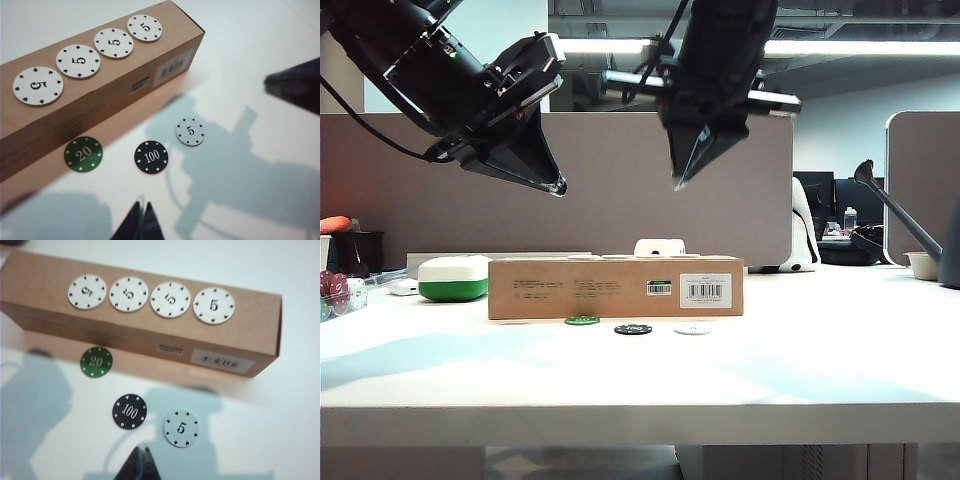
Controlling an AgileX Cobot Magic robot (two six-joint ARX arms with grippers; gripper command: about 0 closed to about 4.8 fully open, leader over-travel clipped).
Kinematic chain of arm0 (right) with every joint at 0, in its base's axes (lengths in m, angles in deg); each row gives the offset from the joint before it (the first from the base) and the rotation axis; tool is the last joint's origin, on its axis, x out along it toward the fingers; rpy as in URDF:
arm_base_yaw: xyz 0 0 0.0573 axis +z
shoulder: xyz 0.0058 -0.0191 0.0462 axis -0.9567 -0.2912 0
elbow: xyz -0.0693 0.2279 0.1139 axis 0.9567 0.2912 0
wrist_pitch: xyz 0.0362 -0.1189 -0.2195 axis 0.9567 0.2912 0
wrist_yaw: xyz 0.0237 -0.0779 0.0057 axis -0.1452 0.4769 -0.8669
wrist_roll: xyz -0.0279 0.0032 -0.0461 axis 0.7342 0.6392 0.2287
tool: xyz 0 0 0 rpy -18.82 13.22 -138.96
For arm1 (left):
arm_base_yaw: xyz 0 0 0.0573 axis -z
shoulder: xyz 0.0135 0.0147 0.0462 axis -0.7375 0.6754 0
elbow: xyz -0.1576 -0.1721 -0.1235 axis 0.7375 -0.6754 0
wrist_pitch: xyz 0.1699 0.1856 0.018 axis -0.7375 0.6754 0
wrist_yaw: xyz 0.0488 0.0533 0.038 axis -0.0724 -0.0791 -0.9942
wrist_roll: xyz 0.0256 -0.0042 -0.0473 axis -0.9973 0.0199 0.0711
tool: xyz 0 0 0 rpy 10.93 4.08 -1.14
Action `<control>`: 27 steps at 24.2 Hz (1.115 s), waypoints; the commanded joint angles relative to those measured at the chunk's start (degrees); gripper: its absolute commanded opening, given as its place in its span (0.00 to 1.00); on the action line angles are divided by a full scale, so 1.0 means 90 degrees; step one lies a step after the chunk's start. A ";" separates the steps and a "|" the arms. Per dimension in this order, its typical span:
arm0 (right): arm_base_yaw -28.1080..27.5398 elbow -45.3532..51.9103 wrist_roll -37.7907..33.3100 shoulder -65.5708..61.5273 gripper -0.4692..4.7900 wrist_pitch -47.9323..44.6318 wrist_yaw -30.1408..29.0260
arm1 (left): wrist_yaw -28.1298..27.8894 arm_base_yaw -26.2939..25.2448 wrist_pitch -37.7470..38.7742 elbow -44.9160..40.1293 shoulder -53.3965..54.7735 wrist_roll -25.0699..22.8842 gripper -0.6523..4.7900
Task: Push the chip, whose value equals the sum of all the chip values on the rectangular box, forward next to the box.
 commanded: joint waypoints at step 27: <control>0.2557 0.4602 -0.1188 0.6295 0.08 -0.0087 0.0262 | 0.0046 0.0015 -0.0068 0.0015 -0.0032 -0.0005 0.11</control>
